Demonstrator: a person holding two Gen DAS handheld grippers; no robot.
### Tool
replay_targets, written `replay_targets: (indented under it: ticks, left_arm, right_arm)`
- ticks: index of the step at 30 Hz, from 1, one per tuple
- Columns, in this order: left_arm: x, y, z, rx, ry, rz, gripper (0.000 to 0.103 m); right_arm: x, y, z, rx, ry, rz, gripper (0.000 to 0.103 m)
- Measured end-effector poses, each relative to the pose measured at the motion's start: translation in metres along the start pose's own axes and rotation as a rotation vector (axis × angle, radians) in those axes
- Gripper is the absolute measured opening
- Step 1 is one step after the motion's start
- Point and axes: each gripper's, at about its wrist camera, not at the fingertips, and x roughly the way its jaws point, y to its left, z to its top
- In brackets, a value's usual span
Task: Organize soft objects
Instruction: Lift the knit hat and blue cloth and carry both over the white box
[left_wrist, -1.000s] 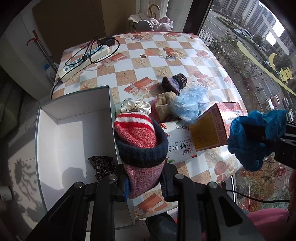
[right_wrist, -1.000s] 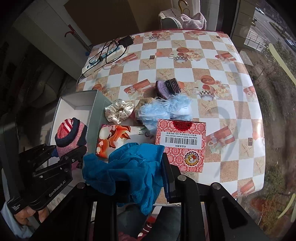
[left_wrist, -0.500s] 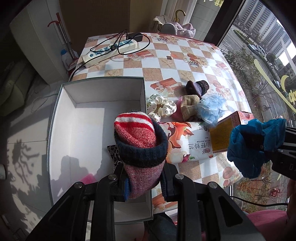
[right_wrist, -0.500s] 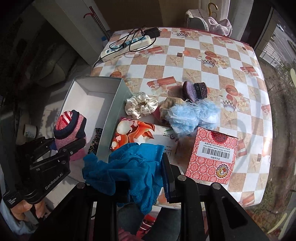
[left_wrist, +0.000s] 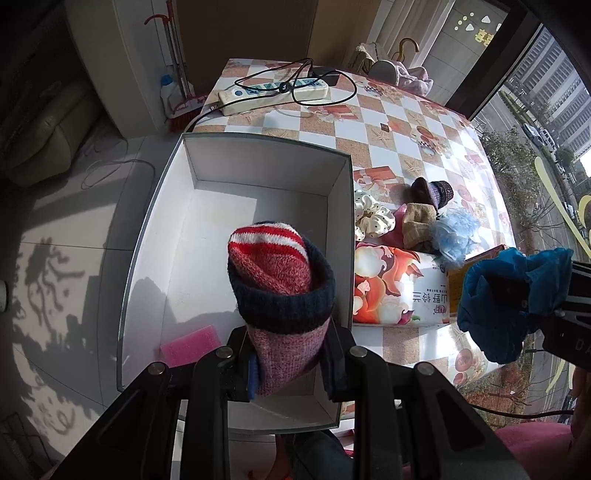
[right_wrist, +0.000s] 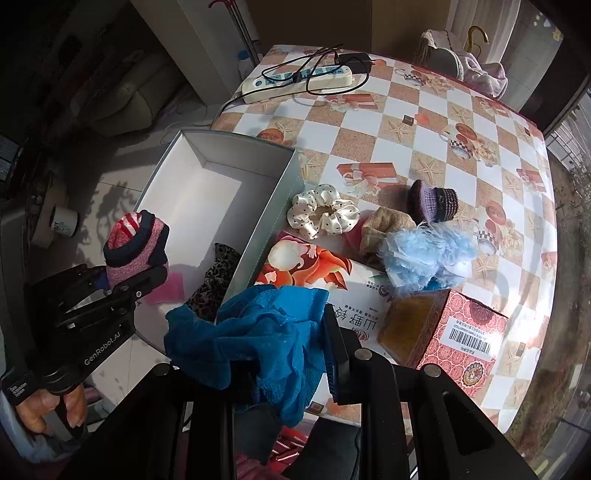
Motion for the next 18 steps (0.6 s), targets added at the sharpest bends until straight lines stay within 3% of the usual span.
replay_targets:
  ticks: [18]
  left_arm:
    - [-0.001, 0.040, -0.011, -0.143, 0.007, 0.034, 0.028]
  right_arm:
    - [0.016, 0.035, 0.014, -0.127, 0.041, 0.024, 0.026]
